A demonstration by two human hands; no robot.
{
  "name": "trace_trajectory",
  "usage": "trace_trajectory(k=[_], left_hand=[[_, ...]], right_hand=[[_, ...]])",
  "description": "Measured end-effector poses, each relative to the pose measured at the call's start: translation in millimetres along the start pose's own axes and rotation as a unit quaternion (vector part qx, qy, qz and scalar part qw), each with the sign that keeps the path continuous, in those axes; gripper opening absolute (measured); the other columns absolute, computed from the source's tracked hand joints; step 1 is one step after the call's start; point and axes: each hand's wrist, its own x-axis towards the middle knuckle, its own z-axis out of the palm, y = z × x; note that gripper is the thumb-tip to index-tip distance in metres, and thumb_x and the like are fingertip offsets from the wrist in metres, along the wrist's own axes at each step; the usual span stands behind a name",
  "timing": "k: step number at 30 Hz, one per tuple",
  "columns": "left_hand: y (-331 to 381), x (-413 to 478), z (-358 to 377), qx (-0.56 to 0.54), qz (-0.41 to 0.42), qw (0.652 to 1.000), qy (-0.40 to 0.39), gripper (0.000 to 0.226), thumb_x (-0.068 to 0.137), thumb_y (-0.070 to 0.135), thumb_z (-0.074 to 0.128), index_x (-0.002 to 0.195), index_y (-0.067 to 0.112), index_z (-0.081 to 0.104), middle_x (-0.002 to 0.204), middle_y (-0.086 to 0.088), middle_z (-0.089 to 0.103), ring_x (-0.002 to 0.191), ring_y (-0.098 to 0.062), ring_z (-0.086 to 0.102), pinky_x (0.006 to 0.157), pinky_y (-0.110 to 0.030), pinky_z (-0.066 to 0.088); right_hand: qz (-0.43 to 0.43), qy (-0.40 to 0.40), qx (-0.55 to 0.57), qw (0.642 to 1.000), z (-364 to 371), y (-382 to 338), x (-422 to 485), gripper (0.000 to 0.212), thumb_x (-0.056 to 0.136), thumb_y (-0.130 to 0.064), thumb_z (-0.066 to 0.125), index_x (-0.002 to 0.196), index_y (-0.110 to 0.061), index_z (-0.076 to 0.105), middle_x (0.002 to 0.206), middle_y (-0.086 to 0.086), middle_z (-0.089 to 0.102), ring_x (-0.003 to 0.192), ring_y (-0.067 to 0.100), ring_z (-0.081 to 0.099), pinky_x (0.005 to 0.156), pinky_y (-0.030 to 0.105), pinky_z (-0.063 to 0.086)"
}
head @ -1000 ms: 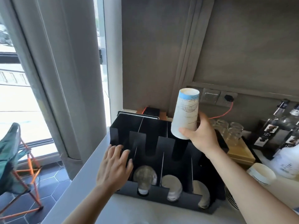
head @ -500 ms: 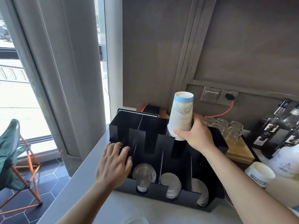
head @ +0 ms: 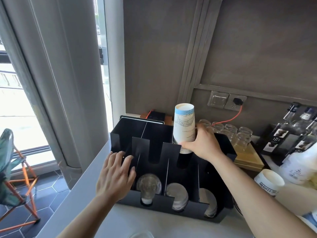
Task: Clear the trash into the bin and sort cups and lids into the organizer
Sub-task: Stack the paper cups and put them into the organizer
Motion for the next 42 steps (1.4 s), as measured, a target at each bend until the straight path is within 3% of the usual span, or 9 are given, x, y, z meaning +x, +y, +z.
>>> trace_trajectory(k=[4, 7, 10, 19, 26, 29, 34, 39, 42], left_hand=[[-1.4, -0.4, 0.5, 0.001, -0.004, 1.0, -0.007, 0.036, 0.093, 0.035, 0.045, 0.118, 0.015, 0.061, 0.118, -0.011, 0.06, 0.11, -0.035, 0.053, 0.112, -0.049, 0.036], [-1.1, -0.1, 0.8, -0.001, -0.008, 1.0, -0.004, 0.037, 0.093, 0.035, 0.044, 0.118, 0.014, 0.061, 0.117, -0.012, 0.06, 0.109, -0.036, 0.053, 0.11, -0.049, 0.037], [1.3, -1.0, 0.1, -0.003, -0.006, 1.0, -0.005, 0.037, 0.093, 0.036, 0.044, 0.118, 0.014, 0.061, 0.117, -0.012, 0.059, 0.109, -0.036, 0.051, 0.107, -0.048, 0.038], [1.5, 0.4, -3.5, 0.001, -0.017, 1.0, -0.016, 0.037, 0.092, 0.038, 0.043, 0.116, 0.015, 0.061, 0.114, -0.009, 0.059, 0.107, -0.036, 0.05, 0.101, -0.047, 0.042], [14.9, 3.2, -28.0, -0.045, -0.047, 0.997, -0.043, 0.049, 0.088, 0.04, 0.04, 0.114, 0.008, 0.066, 0.109, -0.014, 0.063, 0.093, -0.039, 0.059, 0.088, -0.05, 0.049], [41.9, 2.0, -42.6, -0.067, -0.028, 0.997, -0.01, 0.045, 0.085, 0.034, 0.048, 0.117, 0.008, 0.065, 0.114, -0.013, 0.063, 0.097, -0.038, 0.059, 0.088, -0.051, 0.048], [119.6, -8.8, -57.1, -0.162, 0.09, 0.983, 0.015, 0.044, 0.083, 0.031, 0.051, 0.119, 0.01, 0.065, 0.118, -0.009, 0.062, 0.103, -0.031, 0.057, 0.083, -0.044, 0.048], [203.8, -23.4, -66.9, -0.289, 0.153, 0.943, -0.06, 0.036, 0.078, 0.023, 0.055, 0.113, 0.021, 0.063, 0.113, 0.006, 0.061, 0.098, -0.017, 0.058, 0.078, -0.03, 0.049], [246.6, -24.9, -62.7, -0.361, 0.152, 0.914, -0.106, 0.036, 0.077, 0.017, 0.061, 0.113, 0.022, 0.064, 0.111, 0.01, 0.06, 0.096, -0.014, 0.06, 0.073, -0.027, 0.05]], right_hand=[[-0.003, -0.024, 0.017, 1.0, -3.3, 2.2, 1.9, 0.078, 0.061, -0.054, 0.08, 0.127, -0.024, 0.054, 0.127, 0.0, 0.065, 0.125, 0.027, 0.054, 0.096, 0.046, 0.05], [-0.006, -0.032, 0.026, 0.999, -4.4, 3.7, 1.7, 0.088, 0.069, -0.054, 0.082, 0.143, -0.025, 0.045, 0.141, 0.0, 0.057, 0.136, 0.025, 0.045, 0.105, 0.042, 0.042], [0.006, -0.027, 0.06, 0.998, -5.7, 10.0, -2.9, 0.088, 0.077, -0.05, 0.08, 0.15, -0.026, 0.038, 0.142, -0.003, 0.057, 0.139, 0.021, 0.042, 0.105, 0.035, 0.036], [-0.056, 0.064, 0.056, 0.995, -12.3, 13.1, -20.8, 0.039, 0.084, -0.025, 0.077, 0.121, -0.023, 0.068, 0.116, -0.008, 0.07, 0.114, 0.013, 0.06, 0.095, 0.026, 0.043], [-0.076, 0.071, 0.01, 0.995, -22.8, 13.7, -49.4, 0.036, 0.086, -0.024, 0.075, 0.121, -0.021, 0.069, 0.118, -0.004, 0.069, 0.115, 0.016, 0.059, 0.096, 0.032, 0.049], [-0.08, 0.093, 0.005, 0.992, -35.6, 21.4, -79.0, 0.036, 0.085, -0.023, 0.076, 0.12, -0.019, 0.069, 0.116, -0.003, 0.069, 0.113, 0.017, 0.058, 0.094, 0.031, 0.048], [-0.034, 0.117, 0.008, 0.993, -56.5, 50.6, -145.5, 0.035, 0.086, -0.023, 0.075, 0.12, -0.019, 0.07, 0.118, -0.006, 0.068, 0.115, 0.013, 0.058, 0.095, 0.024, 0.044], [0.045, 0.189, 0.045, 0.98, -78.4, 90.7, -217.9, 0.031, 0.083, -0.016, 0.081, 0.112, -0.018, 0.073, 0.106, -0.006, 0.072, 0.1, 0.013, 0.066, 0.087, 0.026, 0.052], [0.094, 0.255, 0.085, 0.959, -89.1, 117.6, -260.0, 0.028, 0.08, -0.006, 0.082, 0.102, -0.022, 0.073, 0.089, -0.012, 0.071, 0.083, 0.007, 0.067, 0.074, 0.011, 0.049]])
